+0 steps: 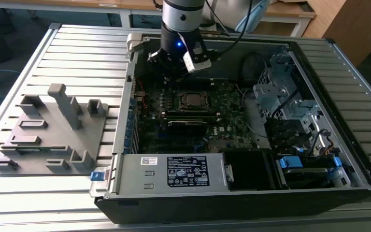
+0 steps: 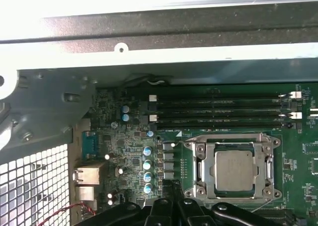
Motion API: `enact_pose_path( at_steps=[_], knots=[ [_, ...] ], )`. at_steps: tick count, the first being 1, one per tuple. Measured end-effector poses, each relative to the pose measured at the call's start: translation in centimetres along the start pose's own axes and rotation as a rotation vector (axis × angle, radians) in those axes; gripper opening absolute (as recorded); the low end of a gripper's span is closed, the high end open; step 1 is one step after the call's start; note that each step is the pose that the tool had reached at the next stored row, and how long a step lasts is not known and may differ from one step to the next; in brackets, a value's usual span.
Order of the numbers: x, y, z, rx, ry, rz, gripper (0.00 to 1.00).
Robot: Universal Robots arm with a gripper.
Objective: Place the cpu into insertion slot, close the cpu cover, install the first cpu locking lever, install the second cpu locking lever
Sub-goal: 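Install the first cpu locking lever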
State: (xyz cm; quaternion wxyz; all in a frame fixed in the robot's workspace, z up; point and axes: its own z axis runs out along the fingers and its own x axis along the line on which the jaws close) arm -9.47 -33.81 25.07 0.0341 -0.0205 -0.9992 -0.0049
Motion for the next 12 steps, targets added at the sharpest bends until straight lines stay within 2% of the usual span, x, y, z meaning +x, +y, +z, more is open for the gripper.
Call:
enact_pose_path(
  at_steps=[2, 3, 9, 12],
  knots=[
    [0.01, -0.01, -0.01, -0.0010, 0.0001, 0.000, 0.10],
    [0.01, -0.01, 0.00, -0.0062, 0.0003, 0.000, 0.10],
    [0.03, -0.03, 0.00, -0.0517, 0.0022, -0.004, 0.10],
    [0.11, -0.05, 0.01, -0.0680, 0.0028, -0.005, 0.10]
  ],
)
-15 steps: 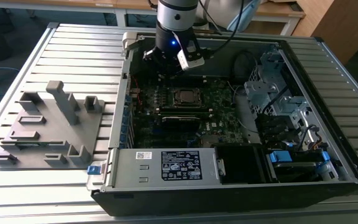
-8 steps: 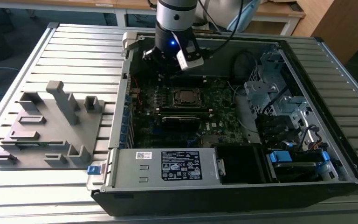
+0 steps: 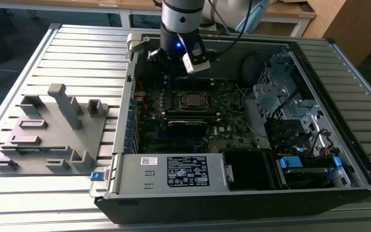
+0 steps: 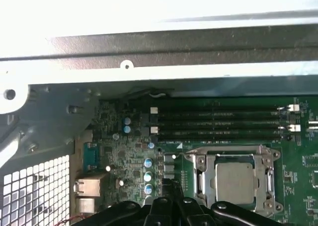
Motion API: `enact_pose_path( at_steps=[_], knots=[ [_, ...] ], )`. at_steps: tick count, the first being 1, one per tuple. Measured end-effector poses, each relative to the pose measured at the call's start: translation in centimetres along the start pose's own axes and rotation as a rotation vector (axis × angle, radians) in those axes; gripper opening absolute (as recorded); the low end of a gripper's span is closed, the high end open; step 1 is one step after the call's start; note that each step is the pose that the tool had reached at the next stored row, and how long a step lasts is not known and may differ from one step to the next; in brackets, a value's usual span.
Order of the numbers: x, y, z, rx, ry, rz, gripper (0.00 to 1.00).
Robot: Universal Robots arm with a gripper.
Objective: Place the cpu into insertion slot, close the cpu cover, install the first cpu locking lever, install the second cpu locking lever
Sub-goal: 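Install the first cpu locking lever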
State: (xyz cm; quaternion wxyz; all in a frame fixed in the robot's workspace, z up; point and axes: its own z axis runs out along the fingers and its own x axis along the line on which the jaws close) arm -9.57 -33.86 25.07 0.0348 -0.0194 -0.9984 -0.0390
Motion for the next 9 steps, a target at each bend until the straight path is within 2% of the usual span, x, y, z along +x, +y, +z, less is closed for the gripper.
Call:
enact_pose_path(
  at_steps=[4, 9],
  knots=[
    [0.27, -0.07, 0.02, -0.0161, 0.0006, -0.001, 0.10],
    [0.65, -0.21, 0.03, -0.0459, 0.0019, -0.003, 0.10]
  ],
)
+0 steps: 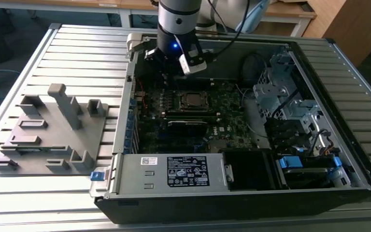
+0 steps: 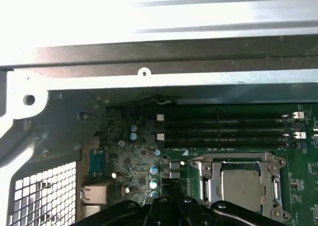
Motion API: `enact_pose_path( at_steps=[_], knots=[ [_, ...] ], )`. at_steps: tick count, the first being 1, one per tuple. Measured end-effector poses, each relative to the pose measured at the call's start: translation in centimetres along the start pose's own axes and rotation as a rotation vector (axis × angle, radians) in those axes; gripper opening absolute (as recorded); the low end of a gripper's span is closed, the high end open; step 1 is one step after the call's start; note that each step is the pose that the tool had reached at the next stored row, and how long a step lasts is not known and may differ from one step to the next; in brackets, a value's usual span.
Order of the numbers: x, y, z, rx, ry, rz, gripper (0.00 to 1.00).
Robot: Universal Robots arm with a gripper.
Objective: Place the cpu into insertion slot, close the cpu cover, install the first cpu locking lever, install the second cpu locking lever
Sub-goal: 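Install the first cpu locking lever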
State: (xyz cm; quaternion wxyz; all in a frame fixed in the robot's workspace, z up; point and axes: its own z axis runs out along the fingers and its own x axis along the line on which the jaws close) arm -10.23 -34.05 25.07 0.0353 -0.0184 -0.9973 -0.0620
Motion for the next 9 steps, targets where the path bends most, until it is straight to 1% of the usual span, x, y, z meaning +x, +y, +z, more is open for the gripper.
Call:
enact_pose_path(
  at_steps=[1, 4, 5, 6, 7, 8, 9],
  knots=[
    [0.05, -0.02, 0.00, -0.0118, 0.0004, -0.001, 0.10],
    [0.13, -0.09, -0.01, -0.0538, 0.0023, -0.003, 0.10],
    [0.14, -0.11, -0.01, -0.0649, 0.0027, -0.004, 0.10],
    [0.14, -0.13, -0.01, -0.0733, 0.0030, -0.005, 0.10],
    [0.15, -0.14, -0.01, -0.0791, 0.0033, -0.005, 0.10],
    [0.15, -0.14, -0.01, -0.0831, 0.0035, -0.006, 0.10],
    [0.14, -0.15, -0.01, -0.0895, 0.0037, -0.006, 0.10]
  ],
)
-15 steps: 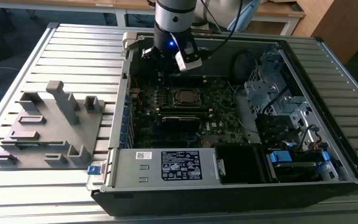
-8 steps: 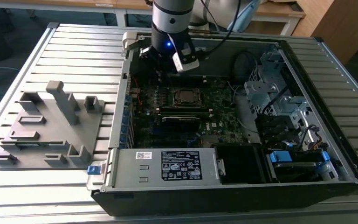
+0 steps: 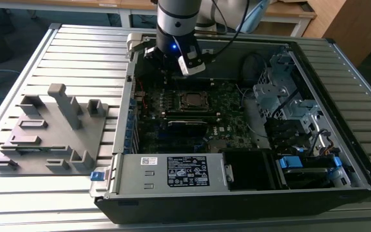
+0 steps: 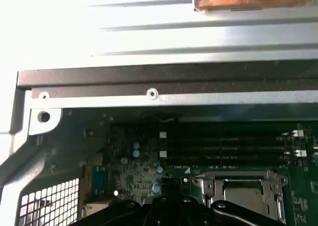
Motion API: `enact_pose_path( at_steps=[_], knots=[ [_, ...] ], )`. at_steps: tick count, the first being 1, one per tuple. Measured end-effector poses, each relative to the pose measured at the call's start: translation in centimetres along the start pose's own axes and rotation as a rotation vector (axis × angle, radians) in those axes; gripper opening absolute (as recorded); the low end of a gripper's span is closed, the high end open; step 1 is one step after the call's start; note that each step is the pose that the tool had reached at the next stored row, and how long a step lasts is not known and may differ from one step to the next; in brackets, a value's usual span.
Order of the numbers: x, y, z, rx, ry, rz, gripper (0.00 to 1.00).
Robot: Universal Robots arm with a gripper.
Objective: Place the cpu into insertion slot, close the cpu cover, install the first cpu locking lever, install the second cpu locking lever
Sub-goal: 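Install the first cpu locking lever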
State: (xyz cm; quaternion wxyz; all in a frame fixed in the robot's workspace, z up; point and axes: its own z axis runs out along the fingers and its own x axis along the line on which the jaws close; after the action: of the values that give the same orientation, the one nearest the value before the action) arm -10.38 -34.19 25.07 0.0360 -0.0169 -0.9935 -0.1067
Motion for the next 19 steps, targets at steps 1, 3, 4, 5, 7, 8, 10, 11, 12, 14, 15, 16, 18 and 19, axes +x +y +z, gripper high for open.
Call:
enact_pose_path(
  at_steps=[1, 3, 4, 5, 7, 8, 10, 11, 12, 14, 15, 16, 18, 19],
  knots=[
    [0.00, -0.01, 0.00, -0.0093, 0.0004, -0.001, 0.10],
    [0.00, -0.05, -0.01, -0.0332, 0.0013, -0.002, 0.10],
    [0.00, -0.06, -0.01, -0.0415, 0.0017, -0.003, 0.10],
    [0.00, -0.06, -0.01, -0.0434, 0.0017, -0.003, 0.10],
    [0.00, -0.05, -0.01, -0.0435, 0.0018, -0.003, 0.10],
    [0.00, -0.06, -0.01, -0.0435, 0.0018, -0.003, 0.10],
    [-0.01, -0.06, 0.00, -0.0436, 0.0018, -0.003, 0.10],
    [-0.07, -0.07, 0.00, -0.0436, 0.0020, -0.003, 0.10],
    [-0.18, -0.06, 0.01, -0.0436, 0.0019, -0.003, 0.10],
    [-0.56, -0.05, 0.00, -0.0436, 0.0018, -0.003, 0.10],
    [-0.79, -0.04, -0.01, -0.0436, 0.0018, -0.003, 0.10],
    [-1.05, -0.03, -0.02, -0.0436, 0.0019, -0.003, 0.10],
    [-1.67, -0.01, -0.04, -0.0436, 0.0018, -0.003, 0.10],
    [-1.98, 0.00, -0.06, -0.0435, 0.0019, -0.003, 0.10]
  ],
)
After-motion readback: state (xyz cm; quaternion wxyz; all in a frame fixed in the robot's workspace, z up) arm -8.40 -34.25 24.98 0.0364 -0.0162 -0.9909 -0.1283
